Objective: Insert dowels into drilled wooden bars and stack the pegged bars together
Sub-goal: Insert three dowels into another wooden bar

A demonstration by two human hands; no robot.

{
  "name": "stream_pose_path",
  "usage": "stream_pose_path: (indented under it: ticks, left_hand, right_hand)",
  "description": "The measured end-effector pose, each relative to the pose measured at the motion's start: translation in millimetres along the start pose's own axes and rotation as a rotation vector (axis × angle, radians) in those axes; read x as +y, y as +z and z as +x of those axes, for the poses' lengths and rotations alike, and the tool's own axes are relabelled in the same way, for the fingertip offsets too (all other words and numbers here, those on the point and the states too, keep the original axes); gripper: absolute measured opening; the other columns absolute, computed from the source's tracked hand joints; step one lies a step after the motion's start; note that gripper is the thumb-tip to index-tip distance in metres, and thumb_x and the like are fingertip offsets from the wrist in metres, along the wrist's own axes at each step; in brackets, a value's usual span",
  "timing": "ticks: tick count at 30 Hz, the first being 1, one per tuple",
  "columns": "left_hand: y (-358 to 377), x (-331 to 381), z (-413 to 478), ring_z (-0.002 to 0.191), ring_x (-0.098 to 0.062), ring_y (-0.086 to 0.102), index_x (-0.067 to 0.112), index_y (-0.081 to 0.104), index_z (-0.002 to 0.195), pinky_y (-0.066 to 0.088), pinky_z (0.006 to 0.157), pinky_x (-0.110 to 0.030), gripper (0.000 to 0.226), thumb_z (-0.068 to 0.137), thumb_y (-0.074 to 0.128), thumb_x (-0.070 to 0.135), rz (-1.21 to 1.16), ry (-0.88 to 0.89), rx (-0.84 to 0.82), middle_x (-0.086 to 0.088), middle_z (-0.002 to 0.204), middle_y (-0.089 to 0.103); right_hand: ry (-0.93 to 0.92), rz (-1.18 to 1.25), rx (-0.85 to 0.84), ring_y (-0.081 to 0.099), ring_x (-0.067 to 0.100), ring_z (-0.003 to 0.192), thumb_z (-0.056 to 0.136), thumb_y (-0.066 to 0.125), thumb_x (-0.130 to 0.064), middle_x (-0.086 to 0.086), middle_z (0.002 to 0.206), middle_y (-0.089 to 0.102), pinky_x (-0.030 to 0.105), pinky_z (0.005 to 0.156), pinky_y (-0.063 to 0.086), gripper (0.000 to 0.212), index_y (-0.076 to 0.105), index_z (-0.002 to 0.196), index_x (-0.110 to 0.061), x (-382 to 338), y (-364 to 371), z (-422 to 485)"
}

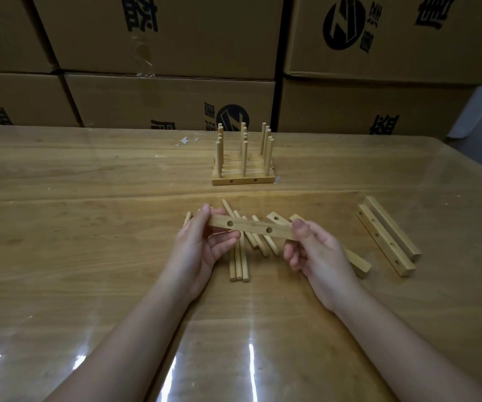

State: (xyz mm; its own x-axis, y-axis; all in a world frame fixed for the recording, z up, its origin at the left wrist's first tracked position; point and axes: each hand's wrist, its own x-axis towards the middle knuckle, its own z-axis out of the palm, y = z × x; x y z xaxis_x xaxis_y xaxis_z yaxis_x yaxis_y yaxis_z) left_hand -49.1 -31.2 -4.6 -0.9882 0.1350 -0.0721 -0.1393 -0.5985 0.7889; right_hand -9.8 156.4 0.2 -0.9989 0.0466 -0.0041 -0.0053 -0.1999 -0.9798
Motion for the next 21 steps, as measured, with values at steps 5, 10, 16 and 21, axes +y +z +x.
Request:
stream_pose_path:
  ticks: [5,10,16,21]
  left_hand:
    - [-4,1,-1,0.090,-0.024,0.072,0.006,0.060,0.106,0.057,0.067,-0.023,0.035,0.077,0.066,0.024,-0.029,-0.037,-0.065,-0.011,0.096,0.073]
    - [1,-5,-6,0.101,-0.026,0.068,0.006,0.060,0.114,0.055,0.076,-0.024,0.039,0.079,0.067,0.021,0.284,-0.052,-0.220,-0.013,0.111,0.070]
    - [2,0,-7,0.102,-0.022,0.068,0.009,0.057,0.121,0.055,0.075,-0.024,0.040,0.083,0.057,0.023,0.175,-0.056,-0.212,-0.012,0.111,0.070]
    - [-1,1,-2,0.093,-0.022,0.070,0.011,0.070,0.101,0.057,0.069,-0.029,0.026,0.083,0.054,0.022,0.070,-0.061,-0.147,-0.012,0.104,0.072]
  right_hand:
    - [0.043,0.154,-0.032,0.064,0.015,0.064,0.076,0.061,-0.032,0.008,0.072,0.069,0.021,0.058,0.053,0.033,0.061,0.094,-0.005,-3,-2,1]
    - [-0.021,-0.173,-0.163,0.064,0.017,0.059,0.077,0.057,-0.039,0.010,0.073,0.071,0.023,0.054,0.051,0.039,0.059,0.096,-0.005,0,5,-4]
    - [-0.194,-0.486,-0.165,0.064,0.005,0.075,0.088,0.050,-0.039,-0.008,0.083,0.070,0.019,0.067,0.049,0.024,0.065,0.103,-0.026,7,7,-5]
    - [-0.408,-0.857,-0.017,0.047,0.000,0.116,0.095,0.047,-0.014,-0.018,0.116,0.059,0.017,0.099,0.034,0.028,0.063,0.115,-0.025,9,3,-2]
